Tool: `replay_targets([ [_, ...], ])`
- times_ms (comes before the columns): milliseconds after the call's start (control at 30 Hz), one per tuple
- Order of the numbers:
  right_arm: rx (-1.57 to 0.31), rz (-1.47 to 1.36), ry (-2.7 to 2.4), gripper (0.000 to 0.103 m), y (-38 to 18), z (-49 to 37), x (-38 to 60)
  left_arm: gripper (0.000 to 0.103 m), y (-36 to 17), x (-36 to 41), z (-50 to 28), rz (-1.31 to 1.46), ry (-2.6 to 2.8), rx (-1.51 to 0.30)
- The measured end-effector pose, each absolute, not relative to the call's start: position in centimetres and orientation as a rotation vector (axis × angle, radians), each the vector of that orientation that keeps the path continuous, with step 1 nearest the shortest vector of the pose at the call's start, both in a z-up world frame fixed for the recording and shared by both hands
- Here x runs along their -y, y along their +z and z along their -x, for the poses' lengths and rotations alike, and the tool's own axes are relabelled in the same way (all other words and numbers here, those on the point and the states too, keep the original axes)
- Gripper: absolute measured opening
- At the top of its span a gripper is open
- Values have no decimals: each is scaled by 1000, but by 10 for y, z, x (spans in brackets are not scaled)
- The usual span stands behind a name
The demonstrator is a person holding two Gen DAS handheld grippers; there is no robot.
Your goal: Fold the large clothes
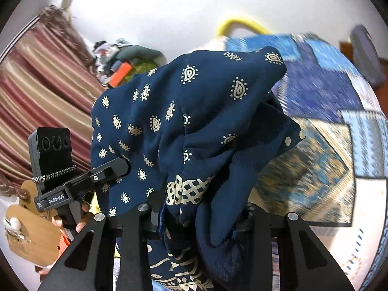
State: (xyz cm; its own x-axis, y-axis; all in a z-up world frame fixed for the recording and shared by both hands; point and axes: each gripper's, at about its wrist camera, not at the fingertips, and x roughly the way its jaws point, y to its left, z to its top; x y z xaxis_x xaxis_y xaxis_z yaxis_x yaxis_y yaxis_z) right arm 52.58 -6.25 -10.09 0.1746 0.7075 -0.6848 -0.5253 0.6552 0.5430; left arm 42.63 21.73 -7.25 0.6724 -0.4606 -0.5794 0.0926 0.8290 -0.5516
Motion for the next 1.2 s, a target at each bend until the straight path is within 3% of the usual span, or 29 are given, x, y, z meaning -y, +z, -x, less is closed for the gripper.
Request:
replay_targets([
  [133, -1060, -185, 928, 35, -84, -512, 18, 52, -64, -261, -409, 513, -276, -765],
  [300, -1114, -187, 968, 35, -101, -507, -39, 52, -88, -305, -400, 541, -207, -801],
  [667, -1304, -72, 941, 36, -233, -530, -140, 53, -221, -379, -421, 674, -96, -977],
  [767, -1317, -52, 932, 42, -257, -541, -146, 57, -238, -390, -421, 717, -98, -955],
  [900, -1311, -45, 935, 58, -257, -551, -131, 58, -237, -392, -415, 701, -127, -939],
  [1200, -1000, 208, 868, 59, -185, -505, -96, 57, -176, -366, -378, 396, 35, -881],
])
